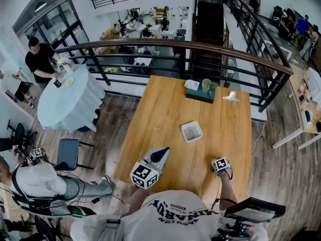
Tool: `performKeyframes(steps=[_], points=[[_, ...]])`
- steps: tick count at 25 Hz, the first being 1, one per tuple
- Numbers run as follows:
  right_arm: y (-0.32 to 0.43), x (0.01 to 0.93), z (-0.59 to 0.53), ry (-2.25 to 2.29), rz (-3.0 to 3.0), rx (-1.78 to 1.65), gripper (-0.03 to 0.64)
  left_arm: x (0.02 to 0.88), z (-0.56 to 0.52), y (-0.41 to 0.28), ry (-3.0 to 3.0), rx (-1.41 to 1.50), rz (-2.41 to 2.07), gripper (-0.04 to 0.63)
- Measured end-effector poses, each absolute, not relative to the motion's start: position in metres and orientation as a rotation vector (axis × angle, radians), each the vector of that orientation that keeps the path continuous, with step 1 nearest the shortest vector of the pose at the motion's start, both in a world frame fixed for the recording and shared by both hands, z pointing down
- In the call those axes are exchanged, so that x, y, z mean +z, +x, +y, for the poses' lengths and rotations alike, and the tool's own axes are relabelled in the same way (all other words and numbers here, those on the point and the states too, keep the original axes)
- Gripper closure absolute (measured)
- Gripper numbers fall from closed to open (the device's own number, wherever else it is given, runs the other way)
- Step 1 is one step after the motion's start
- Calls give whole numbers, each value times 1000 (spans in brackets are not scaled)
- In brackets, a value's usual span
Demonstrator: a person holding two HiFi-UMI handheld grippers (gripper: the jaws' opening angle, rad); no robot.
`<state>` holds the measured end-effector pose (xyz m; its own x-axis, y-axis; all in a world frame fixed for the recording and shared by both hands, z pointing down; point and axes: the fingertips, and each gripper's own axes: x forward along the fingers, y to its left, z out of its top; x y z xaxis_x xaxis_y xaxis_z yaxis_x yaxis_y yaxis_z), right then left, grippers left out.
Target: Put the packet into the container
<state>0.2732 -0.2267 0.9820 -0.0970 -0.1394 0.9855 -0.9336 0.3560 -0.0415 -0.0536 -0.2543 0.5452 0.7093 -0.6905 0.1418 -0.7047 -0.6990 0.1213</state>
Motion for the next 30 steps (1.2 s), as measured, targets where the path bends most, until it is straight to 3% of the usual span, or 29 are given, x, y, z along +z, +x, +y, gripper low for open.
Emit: performKeyframes(steps=[13, 30], points=[[258, 946, -238, 1051, -1588, 859, 167, 543, -255, -52, 2751, 120, -1141, 592], [172, 713, -301, 1245, -2068, 436, 166, 530, -255, -45, 2774, 79, -1134, 591]])
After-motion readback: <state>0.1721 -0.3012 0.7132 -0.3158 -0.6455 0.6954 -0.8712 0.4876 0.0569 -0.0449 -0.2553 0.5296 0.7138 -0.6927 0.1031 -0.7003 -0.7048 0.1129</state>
